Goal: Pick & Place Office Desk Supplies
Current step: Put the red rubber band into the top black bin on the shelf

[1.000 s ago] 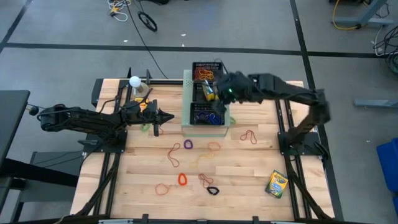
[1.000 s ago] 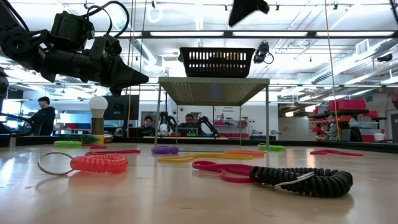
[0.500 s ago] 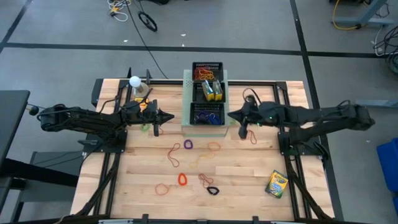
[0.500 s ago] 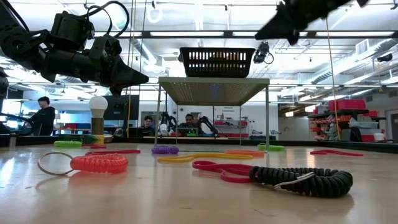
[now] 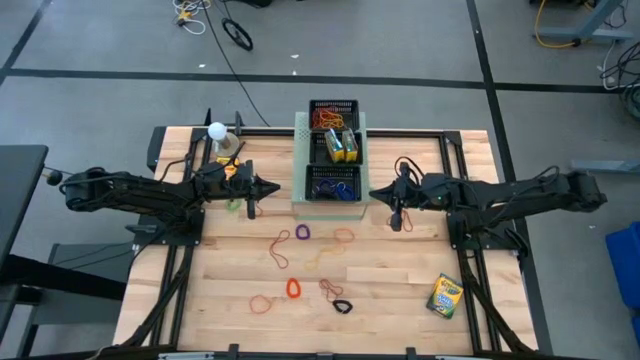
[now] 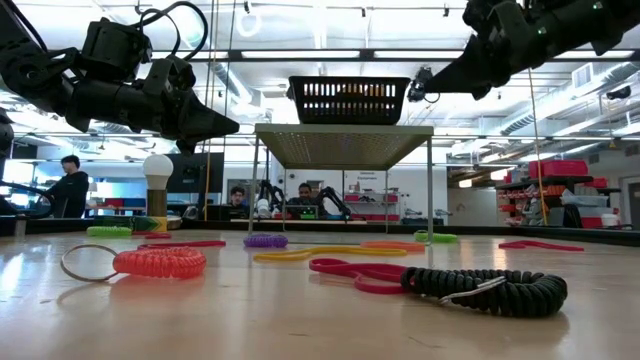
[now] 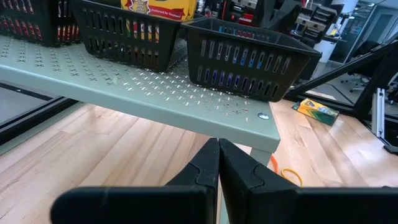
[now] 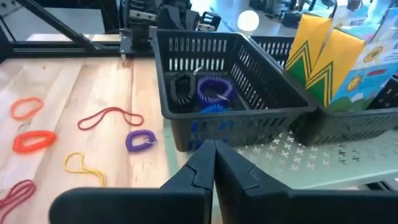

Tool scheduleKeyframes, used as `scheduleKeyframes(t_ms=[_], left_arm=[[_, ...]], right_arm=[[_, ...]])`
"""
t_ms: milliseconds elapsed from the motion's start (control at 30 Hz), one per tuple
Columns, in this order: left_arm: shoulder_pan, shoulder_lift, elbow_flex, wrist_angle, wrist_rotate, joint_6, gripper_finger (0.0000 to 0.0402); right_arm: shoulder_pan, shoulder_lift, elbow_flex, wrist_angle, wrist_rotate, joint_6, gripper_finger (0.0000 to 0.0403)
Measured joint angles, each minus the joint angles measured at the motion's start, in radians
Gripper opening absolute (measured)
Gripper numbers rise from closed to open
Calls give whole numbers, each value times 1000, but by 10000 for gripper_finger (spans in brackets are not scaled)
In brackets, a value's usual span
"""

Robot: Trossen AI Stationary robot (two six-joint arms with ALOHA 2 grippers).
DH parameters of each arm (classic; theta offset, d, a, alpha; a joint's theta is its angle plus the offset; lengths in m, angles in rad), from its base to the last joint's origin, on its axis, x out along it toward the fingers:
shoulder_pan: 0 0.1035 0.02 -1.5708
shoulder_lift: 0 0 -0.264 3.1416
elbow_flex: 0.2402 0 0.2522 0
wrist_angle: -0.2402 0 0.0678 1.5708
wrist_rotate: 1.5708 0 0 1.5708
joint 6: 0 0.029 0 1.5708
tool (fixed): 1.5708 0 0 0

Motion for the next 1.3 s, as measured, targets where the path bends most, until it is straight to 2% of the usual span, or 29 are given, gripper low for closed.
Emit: scheduleKeyframes(t_ms=[1100, 1300], left_arm=[[0, 0, 0, 0, 0, 0, 14], [0, 0, 0, 0, 0, 0, 14]], right_arm=[[0, 1, 0, 55, -18, -63, 11], [22, 2, 0, -47, -15, -46, 7]])
